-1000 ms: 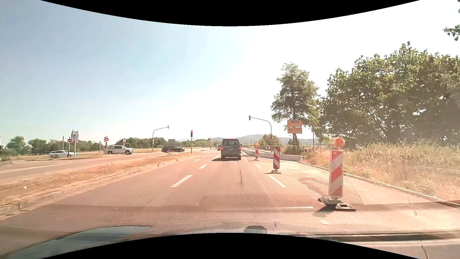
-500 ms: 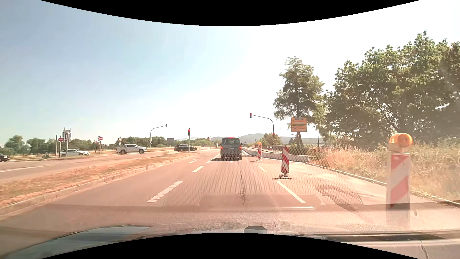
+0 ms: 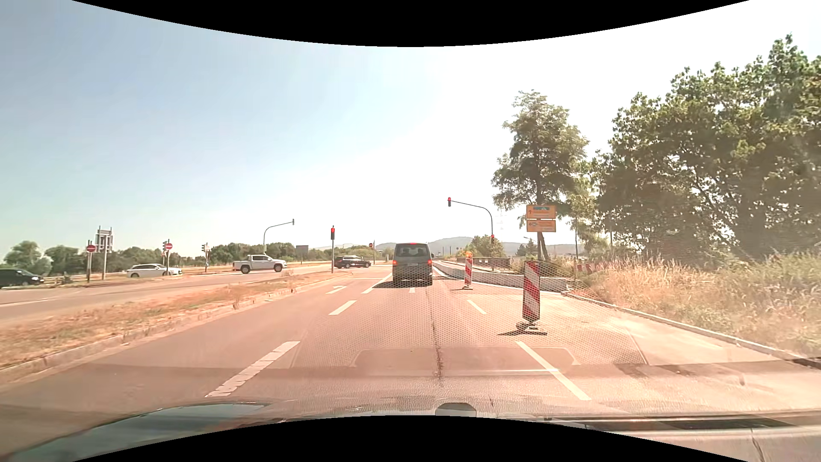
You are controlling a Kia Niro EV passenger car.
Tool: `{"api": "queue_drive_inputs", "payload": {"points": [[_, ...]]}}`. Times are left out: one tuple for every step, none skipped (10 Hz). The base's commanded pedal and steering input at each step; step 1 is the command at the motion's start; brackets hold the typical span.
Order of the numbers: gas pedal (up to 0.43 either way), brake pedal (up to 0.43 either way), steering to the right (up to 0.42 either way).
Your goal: Follow the waypoints while adhering to traffic rules and regulations
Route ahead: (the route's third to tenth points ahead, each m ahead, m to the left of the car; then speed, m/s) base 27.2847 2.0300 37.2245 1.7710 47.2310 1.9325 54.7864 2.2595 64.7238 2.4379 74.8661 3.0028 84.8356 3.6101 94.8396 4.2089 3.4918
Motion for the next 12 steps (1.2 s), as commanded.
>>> {"api": "queue_drive_inputs", "payload": {"points": [[0.000,0.000,-0.004],[0.000,0.000,-0.004],[0.000,0.000,-0.004],[0.000,0.000,-0.004],[0.000,0.000,-0.004],[0.000,0.000,-0.004],[0.000,0.000,-0.004],[0.000,0.000,-0.004],[0.000,0.000,-0.004],[0.000,0.000,-0.004],[0.000,0.000,-0.003],[0.000,0.000,-0.003]]}}
